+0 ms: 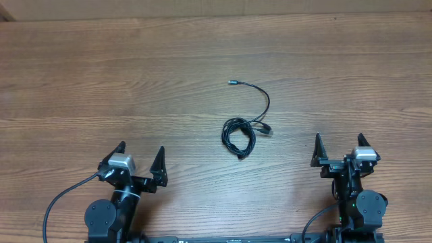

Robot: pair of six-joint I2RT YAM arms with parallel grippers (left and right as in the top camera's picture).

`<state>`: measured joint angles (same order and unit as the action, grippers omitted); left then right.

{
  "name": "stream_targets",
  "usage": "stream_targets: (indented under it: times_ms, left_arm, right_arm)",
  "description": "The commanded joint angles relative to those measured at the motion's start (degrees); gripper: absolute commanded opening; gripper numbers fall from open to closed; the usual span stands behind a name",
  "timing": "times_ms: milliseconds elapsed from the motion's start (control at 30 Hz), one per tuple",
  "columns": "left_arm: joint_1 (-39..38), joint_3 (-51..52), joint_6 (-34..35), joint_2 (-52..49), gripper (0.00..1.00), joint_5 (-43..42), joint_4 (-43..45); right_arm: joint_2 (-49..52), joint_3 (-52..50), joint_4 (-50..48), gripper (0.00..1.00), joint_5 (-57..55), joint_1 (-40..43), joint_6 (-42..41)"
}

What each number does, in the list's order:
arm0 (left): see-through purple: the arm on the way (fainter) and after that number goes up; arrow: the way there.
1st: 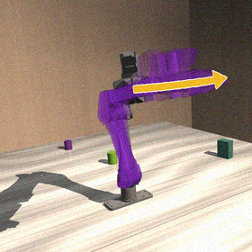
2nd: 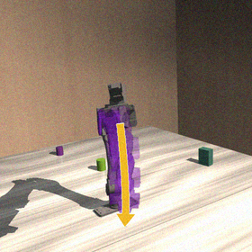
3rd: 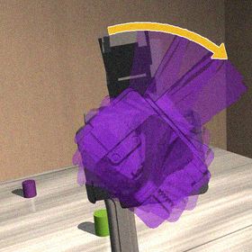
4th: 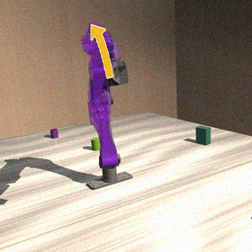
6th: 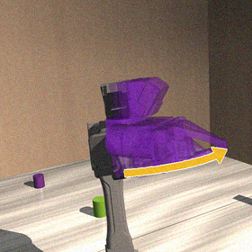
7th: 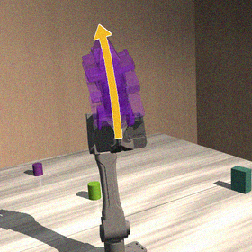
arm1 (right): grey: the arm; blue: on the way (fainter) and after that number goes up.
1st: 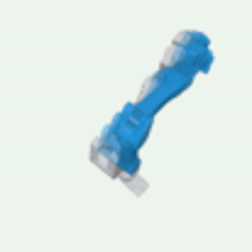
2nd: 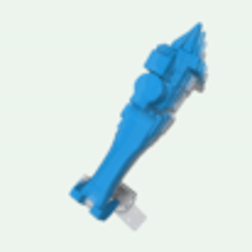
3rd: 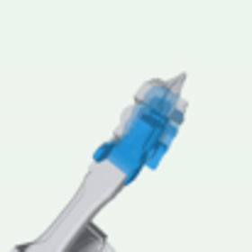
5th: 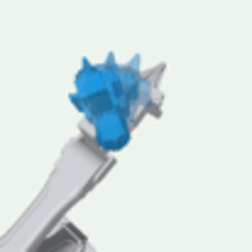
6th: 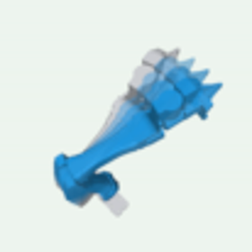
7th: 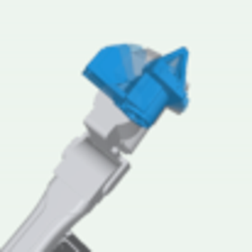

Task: Untangle cables
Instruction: 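Move the left gripper forward over the black cable bundle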

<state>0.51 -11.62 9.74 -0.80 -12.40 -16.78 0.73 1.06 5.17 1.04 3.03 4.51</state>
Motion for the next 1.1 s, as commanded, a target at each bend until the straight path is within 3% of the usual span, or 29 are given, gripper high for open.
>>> stream_targets:
  times_ms: [0,433,667,867,1067]
  left_arm:
    - [0.2,-2.0,2.1,0.1,1.00,-4.0,0.0]
    - [0.2,-10.5,2.1,-8.8,1.00,-4.3,-7.1]
    - [0.2,-21.6,2.1,-22.8,1.00,-9.9,-14.7]
    - [0.2,-32.8,2.0,-35.6,1.00,-9.7,-28.3]
    - [0.2,-35.4,2.1,-45.5,0.99,-15.8,-32.4]
  right_arm:
    - [-0.5,-0.6,-0.3,1.00,-0.6,0.5,0.1]
    - [-0.5,-0.6,-0.3,1.00,-0.6,0.5,0.1]
    - [-0.5,-0.6,-0.3,1.00,-0.6,0.5,0.1]
    - [-0.5,-0.6,-0.3,1.00,-0.6,0.5,0.1]
    - [-0.5,-0.6,-0.3,1.00,-0.6,0.5,0.1]
